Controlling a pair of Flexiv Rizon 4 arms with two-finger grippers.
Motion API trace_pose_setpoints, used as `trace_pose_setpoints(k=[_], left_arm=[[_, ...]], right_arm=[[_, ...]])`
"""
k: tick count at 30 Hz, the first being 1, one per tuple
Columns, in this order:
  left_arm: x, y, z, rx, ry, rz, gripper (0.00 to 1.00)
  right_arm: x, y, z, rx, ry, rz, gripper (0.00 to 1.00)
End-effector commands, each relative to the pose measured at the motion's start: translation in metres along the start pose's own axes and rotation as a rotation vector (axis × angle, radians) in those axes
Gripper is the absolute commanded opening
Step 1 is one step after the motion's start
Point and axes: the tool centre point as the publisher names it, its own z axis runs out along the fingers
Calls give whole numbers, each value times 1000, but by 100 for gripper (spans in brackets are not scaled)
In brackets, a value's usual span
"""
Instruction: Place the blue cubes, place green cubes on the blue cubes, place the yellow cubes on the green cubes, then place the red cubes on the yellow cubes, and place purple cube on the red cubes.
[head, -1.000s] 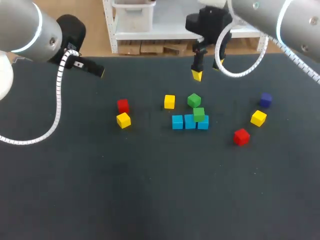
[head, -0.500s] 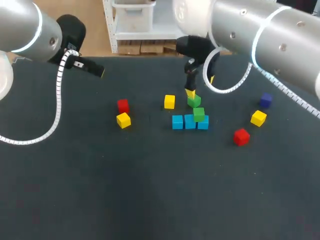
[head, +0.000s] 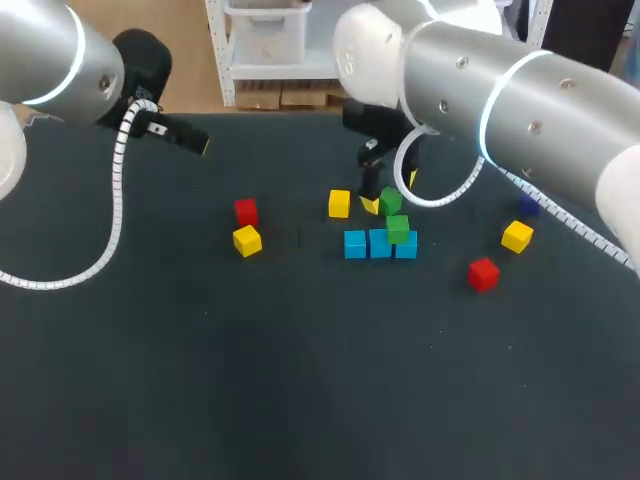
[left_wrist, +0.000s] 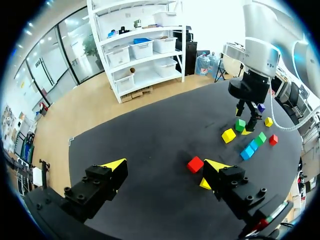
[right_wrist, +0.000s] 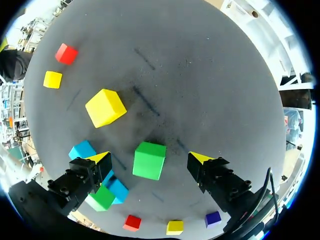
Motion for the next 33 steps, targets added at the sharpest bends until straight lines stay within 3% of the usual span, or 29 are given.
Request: trace_pose_setpoints(k=[1,4,6,8,13,16,17,25,33], left_arm=[[0,0,0,0,0,0,100],[0,0,0,0,0,0,100],[0,0,0,0,0,0,100],[0,0,0,0,0,0,100],[0,0,0,0,0,0,100],[0,0,0,0,0,0,100],[0,0,0,0,0,0,100],[0,0,0,0,0,0,100],[0,0,0,0,0,0,100]], right_arm=[[-15,-9,1,-16,69,5,100],[-15,-10,2,-15,71,11,100],[-15,-11,3,-10,77,19,54],[-15,-12,5,-9,82,23,45],[-14,-13,9,0,101,27,40],[-13,-13,11,-2,105,28,17],[-13,-13,11,-3,106,30,2],[-5,-11,-3,-15,86,29,0],[7,0,-41,-34,82,-95,0]])
